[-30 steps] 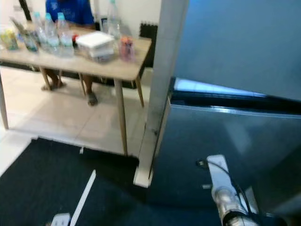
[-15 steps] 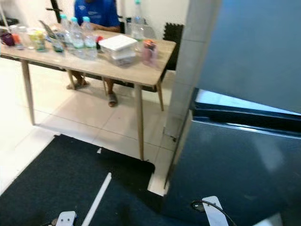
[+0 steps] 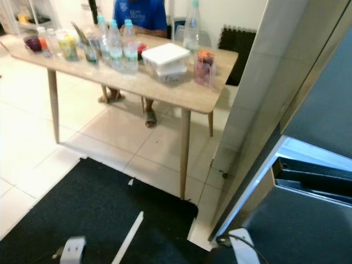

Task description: Restocking fridge

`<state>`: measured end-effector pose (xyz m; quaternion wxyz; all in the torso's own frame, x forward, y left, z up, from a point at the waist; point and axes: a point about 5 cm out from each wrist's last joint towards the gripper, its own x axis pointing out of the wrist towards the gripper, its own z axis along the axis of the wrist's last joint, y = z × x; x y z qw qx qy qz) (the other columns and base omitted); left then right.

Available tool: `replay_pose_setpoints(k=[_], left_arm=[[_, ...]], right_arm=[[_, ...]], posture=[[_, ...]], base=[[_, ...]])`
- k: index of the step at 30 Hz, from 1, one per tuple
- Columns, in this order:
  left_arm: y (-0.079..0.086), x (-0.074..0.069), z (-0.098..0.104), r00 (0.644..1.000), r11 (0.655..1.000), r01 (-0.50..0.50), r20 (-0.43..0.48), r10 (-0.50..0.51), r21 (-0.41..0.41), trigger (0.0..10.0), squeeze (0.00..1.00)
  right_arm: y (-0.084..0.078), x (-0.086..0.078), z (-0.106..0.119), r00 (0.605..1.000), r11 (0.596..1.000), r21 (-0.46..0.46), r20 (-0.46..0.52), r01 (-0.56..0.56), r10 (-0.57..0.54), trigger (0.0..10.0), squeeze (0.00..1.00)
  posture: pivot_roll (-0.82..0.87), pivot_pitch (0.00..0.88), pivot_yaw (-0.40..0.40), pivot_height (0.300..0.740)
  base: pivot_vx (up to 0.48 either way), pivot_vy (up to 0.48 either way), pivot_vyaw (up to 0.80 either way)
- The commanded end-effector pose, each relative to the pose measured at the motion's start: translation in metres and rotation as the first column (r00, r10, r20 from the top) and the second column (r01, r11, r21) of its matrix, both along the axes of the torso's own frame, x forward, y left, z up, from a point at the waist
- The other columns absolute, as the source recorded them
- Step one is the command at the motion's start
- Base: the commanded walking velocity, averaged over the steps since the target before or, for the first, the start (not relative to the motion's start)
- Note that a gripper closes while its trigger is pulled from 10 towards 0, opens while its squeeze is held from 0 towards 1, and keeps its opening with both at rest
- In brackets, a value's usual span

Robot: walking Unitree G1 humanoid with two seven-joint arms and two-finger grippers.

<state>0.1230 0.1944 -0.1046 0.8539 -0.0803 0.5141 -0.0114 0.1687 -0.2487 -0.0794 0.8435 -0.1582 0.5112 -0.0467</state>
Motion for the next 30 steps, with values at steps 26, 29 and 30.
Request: replay_pose_setpoints(k=[26,29,30], left_arm=[[-0.003,-0.003,-0.001,1.000,1.000,0.005,-0.006,-0.005,-0.018,10.0,0.00],[-0.003,-0.004,-0.002,1.000,1.000,0.004,-0.010,-0.005,-0.018,10.0,0.00],[-0.004,-0.005,-0.002,1.000,1.000,0.004,-0.011,-0.004,-0.018,10.0,0.00]], right_arm=[[-0.014,0.079,0.052,0.949,0.996,0.030,0.302,0.089,-0.094,10.0,0.00],[-0.004,0.101,0.067,0.929,0.998,0.058,0.367,0.031,-0.051,10.0,0.00],[-0.002,0.106,0.070,0.923,0.998,0.062,0.382,0.020,-0.042,10.0,0.00]], posture=[[-0.04,0.025,-0.016,0.740],[-0.04,0.025,-0.018,0.740],[-0.04,0.027,-0.019,0.740]], base=[[0.000,0.000,-0.36],[0.000,0.000,0.00],[0.000,0.000,0.00]])
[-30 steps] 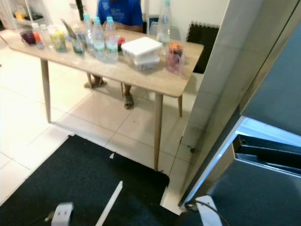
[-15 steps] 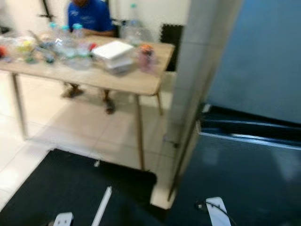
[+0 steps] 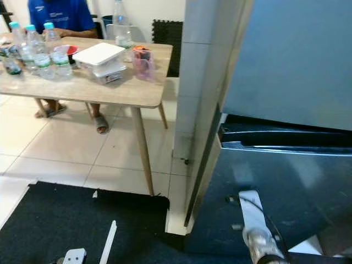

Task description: Restocking fridge

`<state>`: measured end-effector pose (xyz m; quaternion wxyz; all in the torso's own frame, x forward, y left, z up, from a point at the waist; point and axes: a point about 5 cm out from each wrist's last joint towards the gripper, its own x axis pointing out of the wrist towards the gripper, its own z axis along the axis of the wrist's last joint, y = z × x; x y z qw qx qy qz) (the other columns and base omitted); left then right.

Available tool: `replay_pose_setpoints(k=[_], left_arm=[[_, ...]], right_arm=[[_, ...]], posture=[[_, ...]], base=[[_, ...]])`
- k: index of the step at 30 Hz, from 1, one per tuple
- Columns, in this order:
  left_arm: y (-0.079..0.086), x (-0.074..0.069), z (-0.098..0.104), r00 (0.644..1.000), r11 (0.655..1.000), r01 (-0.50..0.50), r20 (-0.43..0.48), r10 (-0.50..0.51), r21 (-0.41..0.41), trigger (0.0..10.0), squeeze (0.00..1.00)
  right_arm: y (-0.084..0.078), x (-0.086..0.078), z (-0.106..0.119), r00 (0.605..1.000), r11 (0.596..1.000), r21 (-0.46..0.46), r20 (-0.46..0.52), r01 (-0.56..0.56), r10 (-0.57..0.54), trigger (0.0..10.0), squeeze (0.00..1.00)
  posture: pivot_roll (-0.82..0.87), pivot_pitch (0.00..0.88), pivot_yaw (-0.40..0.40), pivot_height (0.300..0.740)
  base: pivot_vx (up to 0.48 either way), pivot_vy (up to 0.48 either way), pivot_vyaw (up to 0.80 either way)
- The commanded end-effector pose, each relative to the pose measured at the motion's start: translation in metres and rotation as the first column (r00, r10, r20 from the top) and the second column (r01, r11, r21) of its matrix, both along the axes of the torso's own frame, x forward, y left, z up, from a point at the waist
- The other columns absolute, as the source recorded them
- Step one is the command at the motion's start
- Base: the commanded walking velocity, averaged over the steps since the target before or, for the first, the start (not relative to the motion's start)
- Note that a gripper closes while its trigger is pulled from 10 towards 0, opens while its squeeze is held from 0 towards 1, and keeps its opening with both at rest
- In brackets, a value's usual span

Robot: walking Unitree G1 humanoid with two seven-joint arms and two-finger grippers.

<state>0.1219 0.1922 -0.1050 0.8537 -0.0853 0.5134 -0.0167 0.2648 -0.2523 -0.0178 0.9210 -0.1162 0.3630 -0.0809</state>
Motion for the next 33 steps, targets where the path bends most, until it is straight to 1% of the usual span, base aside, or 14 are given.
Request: replay_pose_setpoints(k=[1,5,6,8,12,22,24,25,26,27,29,31,32,33], left_arm=[[-0.002,-0.005,-0.002,1.000,1.000,-0.001,-0.016,0.001,-0.004,10.0,0.00],[-0.003,-0.005,-0.002,1.000,1.000,-0.002,-0.017,0.002,-0.008,10.0,0.00],[-0.003,-0.005,-0.002,1.000,1.000,-0.002,-0.017,0.002,-0.008,10.0,0.00],[-0.004,-0.006,-0.002,1.000,1.000,-0.002,-0.019,0.002,-0.009,10.0,0.00],[-0.003,-0.007,-0.002,1.000,1.000,-0.004,-0.020,0.004,-0.007,10.0,0.00],[-0.004,-0.006,-0.002,1.000,1.000,-0.007,-0.017,0.007,-0.011,10.0,0.00],[-0.004,-0.006,-0.002,1.000,1.000,-0.006,-0.017,0.006,-0.012,10.0,0.00],[-0.005,-0.006,-0.003,1.000,1.000,-0.004,-0.018,0.004,-0.012,10.0,0.00],[-0.005,-0.006,-0.003,1.000,1.000,-0.004,-0.018,0.004,-0.012,10.0,0.00],[-0.005,-0.006,-0.003,1.000,1.000,-0.004,-0.018,0.003,-0.012,10.0,0.00],[-0.005,-0.006,-0.003,1.000,1.000,-0.004,-0.019,0.004,-0.011,10.0,0.00],[-0.004,-0.006,-0.002,1.000,1.000,-0.004,-0.018,0.003,-0.010,10.0,0.00],[-0.004,-0.006,-0.002,1.000,1.000,-0.004,-0.018,0.003,-0.010,10.0,0.00],[-0.003,-0.006,-0.002,1.000,1.000,-0.002,-0.018,0.002,-0.008,10.0,0.00]], right_arm=[[0.005,0.017,0.014,0.997,1.000,0.007,0.070,-0.027,0.026,10.0,0.00],[0.011,0.035,0.029,0.991,0.999,-0.020,0.127,-0.043,0.045,10.0,0.00],[0.011,0.035,0.029,0.991,0.999,-0.020,0.127,-0.043,0.045,10.0,0.00],[0.013,0.049,0.044,0.983,0.997,-0.066,0.177,-0.035,0.046,10.0,0.00],[0.018,0.063,0.059,0.969,0.998,-0.052,0.242,-0.046,0.057,10.0,0.00],[0.021,0.062,0.057,0.966,0.997,-0.026,0.245,-0.078,0.082,10.0,0.00],[0.026,0.049,0.040,0.976,0.990,0.005,0.167,-0.143,0.140,10.0,0.00],[0.030,0.028,0.017,0.980,0.981,0.049,0.073,-0.189,0.185,10.0,0.00],[0.030,0.028,0.017,0.980,0.981,0.049,0.073,-0.189,0.185,10.0,0.00],[0.031,0.018,0.007,0.980,0.978,0.073,0.038,-0.197,0.194,10.0,0.00],[0.030,-0.013,-0.018,0.982,0.979,0.114,-0.068,-0.167,0.176,10.0,0.00],[0.028,-0.031,-0.031,0.980,0.983,0.125,-0.129,-0.138,0.154,10.0,0.00],[0.028,-0.031,-0.031,0.980,0.983,0.125,-0.129,-0.138,0.154,10.0,0.00],[0.026,-0.047,-0.042,0.974,0.985,0.132,-0.182,-0.110,0.133,10.0,0.00]], posture=[[-0.04,0.027,-0.020,0.740],[-0.04,0.029,-0.022,0.740],[-0.04,0.029,-0.022,0.740],[-0.04,0.029,-0.022,0.740],[-0.04,0.028,-0.024,0.740],[-0.04,0.028,-0.027,0.740],[-0.04,0.025,-0.027,0.740],[-0.04,0.027,-0.026,0.740],[-0.04,0.027,-0.026,0.740],[-0.04,0.027,-0.026,0.740],[-0.04,0.027,-0.025,0.740],[-0.04,0.027,-0.025,0.740],[-0.04,0.027,-0.025,0.740],[-0.04,0.023,-0.023,0.740]], base=[[0.000,0.000,0.00],[0.000,0.000,0.00],[0.000,0.000,0.00],[0.000,0.000,0.00],[0.000,0.000,0.00],[0.000,0.000,0.00],[0.000,0.000,0.00],[0.000,0.000,0.00],[0.000,0.000,0.00],[0.000,0.000,0.00],[0.000,0.000,0.00],[0.000,0.000,0.00],[0.000,0.000,0.00],[0.000,0.000,0.00]])
